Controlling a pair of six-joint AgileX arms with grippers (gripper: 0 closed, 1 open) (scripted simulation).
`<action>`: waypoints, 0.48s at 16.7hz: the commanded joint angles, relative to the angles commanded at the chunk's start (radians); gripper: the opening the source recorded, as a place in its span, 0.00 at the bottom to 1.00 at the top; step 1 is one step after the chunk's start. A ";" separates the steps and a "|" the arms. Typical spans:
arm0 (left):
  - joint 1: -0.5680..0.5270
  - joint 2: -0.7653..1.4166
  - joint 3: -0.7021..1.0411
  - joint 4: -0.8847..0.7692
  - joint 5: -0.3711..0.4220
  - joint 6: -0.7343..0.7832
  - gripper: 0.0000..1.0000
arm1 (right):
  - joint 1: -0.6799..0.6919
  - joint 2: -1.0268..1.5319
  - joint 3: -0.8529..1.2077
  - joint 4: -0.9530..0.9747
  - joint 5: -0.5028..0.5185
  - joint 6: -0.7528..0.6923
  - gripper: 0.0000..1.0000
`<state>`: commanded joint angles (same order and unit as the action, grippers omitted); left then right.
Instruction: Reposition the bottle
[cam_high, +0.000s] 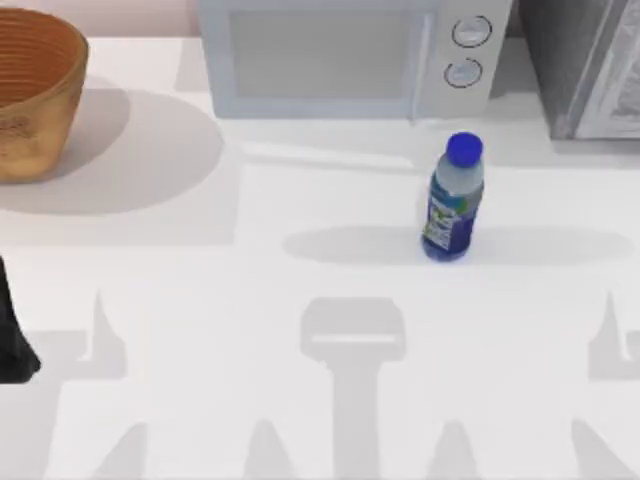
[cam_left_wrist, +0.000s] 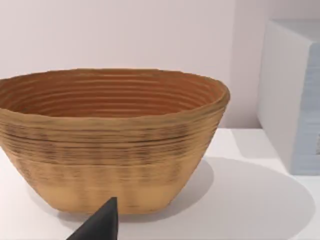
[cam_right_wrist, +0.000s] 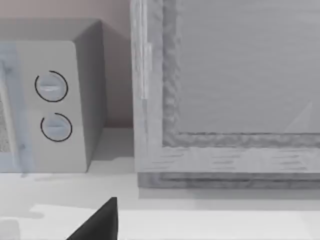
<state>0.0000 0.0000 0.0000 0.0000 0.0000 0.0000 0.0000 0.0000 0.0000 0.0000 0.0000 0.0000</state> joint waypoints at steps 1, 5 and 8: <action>0.000 0.000 0.000 0.000 0.000 0.000 1.00 | 0.000 0.000 0.000 0.000 0.000 0.000 1.00; -0.028 0.061 0.029 0.059 0.005 -0.003 1.00 | 0.000 0.000 0.000 0.000 0.000 0.000 1.00; -0.089 0.218 0.091 0.195 0.011 -0.006 1.00 | 0.000 0.000 0.000 0.000 0.000 0.000 1.00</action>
<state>-0.0894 0.2181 0.0914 0.1950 0.0114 -0.0060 0.0000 0.0000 0.0000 0.0000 0.0000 0.0000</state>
